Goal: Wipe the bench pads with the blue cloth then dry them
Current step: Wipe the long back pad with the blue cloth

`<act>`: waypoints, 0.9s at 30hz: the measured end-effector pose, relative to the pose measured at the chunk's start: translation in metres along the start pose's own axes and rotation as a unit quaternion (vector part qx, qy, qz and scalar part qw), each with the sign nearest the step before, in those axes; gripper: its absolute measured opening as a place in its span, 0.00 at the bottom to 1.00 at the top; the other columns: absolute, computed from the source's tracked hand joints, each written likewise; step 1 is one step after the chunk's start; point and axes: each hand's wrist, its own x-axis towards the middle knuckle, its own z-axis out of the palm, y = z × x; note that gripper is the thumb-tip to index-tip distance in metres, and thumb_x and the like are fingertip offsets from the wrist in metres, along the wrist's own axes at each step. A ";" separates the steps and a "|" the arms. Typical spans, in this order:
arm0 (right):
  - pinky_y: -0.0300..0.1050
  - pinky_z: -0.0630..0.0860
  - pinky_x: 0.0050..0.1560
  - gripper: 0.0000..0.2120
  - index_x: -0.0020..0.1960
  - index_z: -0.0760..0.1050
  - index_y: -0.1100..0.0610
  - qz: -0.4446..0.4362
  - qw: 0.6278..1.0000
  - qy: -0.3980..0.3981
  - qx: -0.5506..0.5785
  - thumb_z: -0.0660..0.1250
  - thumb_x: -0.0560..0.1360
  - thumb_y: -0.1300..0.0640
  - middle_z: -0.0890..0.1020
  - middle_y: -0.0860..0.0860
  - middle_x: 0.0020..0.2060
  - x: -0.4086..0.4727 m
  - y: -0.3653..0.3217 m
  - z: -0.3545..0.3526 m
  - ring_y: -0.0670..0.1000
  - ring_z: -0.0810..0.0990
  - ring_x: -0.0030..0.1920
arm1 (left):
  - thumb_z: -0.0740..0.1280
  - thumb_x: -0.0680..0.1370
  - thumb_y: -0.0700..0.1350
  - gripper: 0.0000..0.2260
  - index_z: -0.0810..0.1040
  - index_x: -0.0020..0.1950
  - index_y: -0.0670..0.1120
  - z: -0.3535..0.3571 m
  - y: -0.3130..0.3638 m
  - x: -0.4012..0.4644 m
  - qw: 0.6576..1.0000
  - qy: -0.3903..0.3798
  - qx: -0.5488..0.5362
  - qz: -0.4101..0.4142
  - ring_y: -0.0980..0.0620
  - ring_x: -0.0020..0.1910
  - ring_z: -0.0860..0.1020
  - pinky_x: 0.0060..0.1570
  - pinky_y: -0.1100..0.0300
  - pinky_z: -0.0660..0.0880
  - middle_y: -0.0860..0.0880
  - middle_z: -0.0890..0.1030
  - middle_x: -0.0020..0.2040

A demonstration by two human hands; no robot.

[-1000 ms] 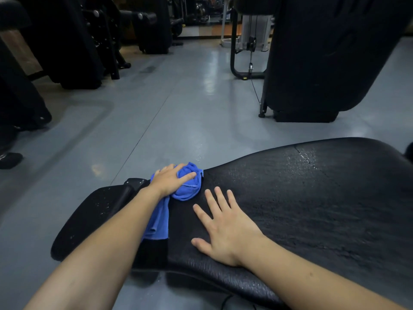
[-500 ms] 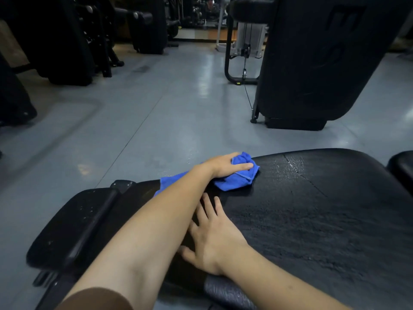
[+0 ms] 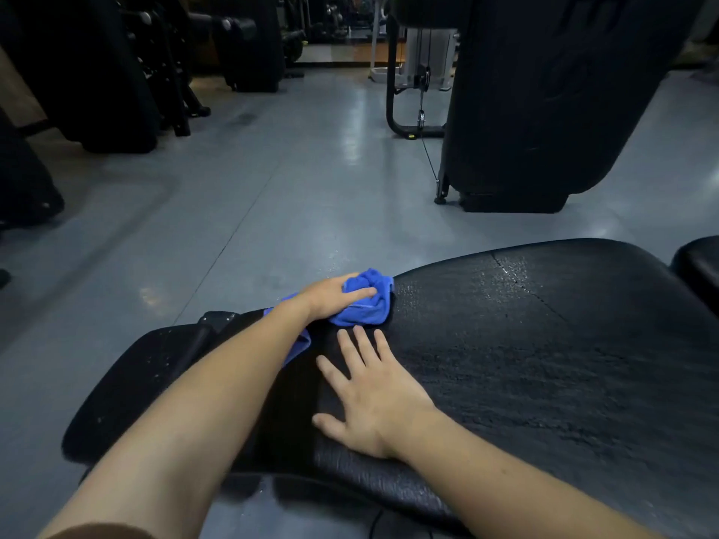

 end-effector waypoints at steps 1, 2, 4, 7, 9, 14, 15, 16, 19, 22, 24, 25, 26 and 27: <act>0.66 0.37 0.76 0.39 0.82 0.43 0.51 0.000 1.000 -0.003 -0.004 0.44 0.79 0.31 0.40 0.64 0.80 0.000 0.000 0.000 0.65 0.36 0.79 | 0.63 0.73 0.71 0.29 0.70 0.72 0.63 -0.005 -0.013 -0.008 1.000 0.014 0.011 -0.011 0.51 0.68 0.74 0.69 0.53 0.66 0.56 0.78 0.67; 0.66 0.37 0.76 0.39 0.82 0.43 0.51 -0.001 1.000 -0.005 -0.008 0.43 0.79 0.31 0.41 0.64 0.80 0.000 -0.001 0.000 0.65 0.36 0.79 | 0.63 0.73 0.70 0.30 0.69 0.73 0.62 -0.010 -0.029 -0.015 0.999 0.027 0.016 -0.021 0.50 0.70 0.72 0.69 0.54 0.65 0.55 0.76 0.69; 0.67 0.37 0.76 0.39 0.82 0.43 0.51 0.000 1.000 -0.007 -0.015 0.43 0.79 0.30 0.40 0.64 0.80 -0.001 -0.001 0.000 0.66 0.36 0.79 | 0.62 0.75 0.68 0.31 0.68 0.75 0.58 -0.019 -0.058 -0.029 0.998 0.051 0.026 -0.032 0.49 0.72 0.70 0.69 0.54 0.64 0.53 0.73 0.72; 0.66 0.37 0.76 0.39 0.82 0.42 0.51 0.001 1.000 -0.012 -0.018 0.42 0.79 0.30 0.40 0.64 0.80 -0.001 -0.001 0.000 0.66 0.36 0.79 | 0.62 0.76 0.68 0.31 0.67 0.75 0.55 -0.035 -0.104 -0.054 0.994 0.077 0.041 -0.062 0.47 0.72 0.69 0.69 0.52 0.63 0.50 0.71 0.72; 0.66 0.37 0.76 0.39 0.82 0.41 0.51 0.001 1.000 -0.013 -0.018 0.42 0.79 0.30 0.39 0.64 0.79 -0.001 0.000 0.000 0.66 0.35 0.79 | 0.61 0.72 0.73 0.36 0.66 0.75 0.57 -0.041 -0.138 -0.076 0.990 0.105 0.024 -0.092 0.47 0.72 0.68 0.71 0.49 0.63 0.51 0.69 0.72; 0.66 0.39 0.76 0.39 0.82 0.40 0.50 0.001 0.999 -0.018 -0.027 0.41 0.78 0.30 0.39 0.64 0.79 0.000 0.001 0.002 0.66 0.36 0.79 | 0.65 0.73 0.67 0.37 0.60 0.79 0.55 -0.027 -0.173 -0.117 0.969 0.183 -0.077 -0.150 0.48 0.75 0.64 0.66 0.56 0.61 0.51 0.61 0.77; 0.66 0.39 0.76 0.39 0.82 0.40 0.50 0.001 0.999 -0.020 -0.028 0.40 0.78 0.29 0.39 0.64 0.79 0.000 0.001 0.002 0.66 0.35 0.79 | 0.66 0.76 0.63 0.33 0.60 0.79 0.55 -0.023 -0.175 -0.121 0.968 0.188 -0.075 -0.147 0.48 0.75 0.64 0.65 0.58 0.61 0.51 0.60 0.77; 0.66 0.39 0.76 0.40 0.82 0.40 0.50 0.000 0.999 -0.022 -0.029 0.40 0.78 0.29 0.39 0.63 0.80 0.000 0.000 0.002 0.65 0.35 0.79 | 0.66 0.78 0.60 0.31 0.61 0.79 0.55 -0.020 -0.176 -0.127 0.968 0.190 -0.078 -0.144 0.48 0.75 0.64 0.64 0.59 0.60 0.51 0.60 0.77; 0.65 0.39 0.77 0.40 0.82 0.40 0.50 0.007 0.999 -0.021 -0.031 0.40 0.77 0.29 0.39 0.63 0.80 -0.001 0.000 0.001 0.65 0.36 0.79 | 0.66 0.78 0.60 0.31 0.61 0.78 0.56 -0.013 -0.173 -0.149 0.967 0.196 -0.085 -0.138 0.51 0.73 0.65 0.63 0.61 0.60 0.53 0.60 0.76; 0.65 0.39 0.77 0.40 0.82 0.40 0.50 0.009 0.999 -0.021 -0.033 0.40 0.78 0.29 0.40 0.63 0.80 -0.002 0.000 -0.001 0.65 0.36 0.79 | 0.63 0.70 0.68 0.38 0.61 0.78 0.57 -0.003 -0.167 -0.178 0.967 0.199 -0.084 -0.138 0.57 0.69 0.64 0.63 0.60 0.61 0.57 0.59 0.74; 0.65 0.40 0.77 0.40 0.82 0.40 0.50 0.010 0.999 -0.021 -0.031 0.39 0.78 0.29 0.40 0.63 0.80 -0.002 0.000 -0.002 0.64 0.36 0.79 | 0.67 0.73 0.63 0.33 0.63 0.76 0.57 0.010 -0.166 -0.198 0.956 0.228 -0.131 -0.129 0.56 0.70 0.65 0.68 0.57 0.63 0.56 0.61 0.74; 0.65 0.40 0.77 0.40 0.82 0.40 0.50 0.010 0.999 -0.019 -0.031 0.39 0.77 0.29 0.40 0.62 0.80 -0.002 0.000 -0.002 0.64 0.36 0.79 | 0.70 0.76 0.57 0.28 0.65 0.74 0.57 0.018 -0.165 -0.207 0.945 0.253 -0.169 -0.122 0.55 0.71 0.66 0.72 0.54 0.63 0.55 0.64 0.74; 0.65 0.40 0.77 0.40 0.82 0.40 0.50 0.011 0.999 -0.018 -0.032 0.39 0.77 0.29 0.40 0.62 0.80 -0.002 0.000 -0.001 0.64 0.37 0.79 | 0.71 0.78 0.53 0.25 0.65 0.71 0.58 0.025 -0.163 -0.214 0.934 0.276 -0.194 -0.114 0.54 0.72 0.66 0.73 0.52 0.63 0.53 0.66 0.74; 0.65 0.40 0.77 0.40 0.82 0.40 0.50 0.011 0.999 -0.018 -0.033 0.39 0.77 0.28 0.40 0.62 0.80 -0.002 0.000 -0.001 0.64 0.37 0.79 | 0.72 0.77 0.52 0.24 0.66 0.70 0.58 0.031 -0.161 -0.220 0.930 0.293 -0.193 -0.112 0.53 0.72 0.67 0.74 0.51 0.63 0.52 0.67 0.74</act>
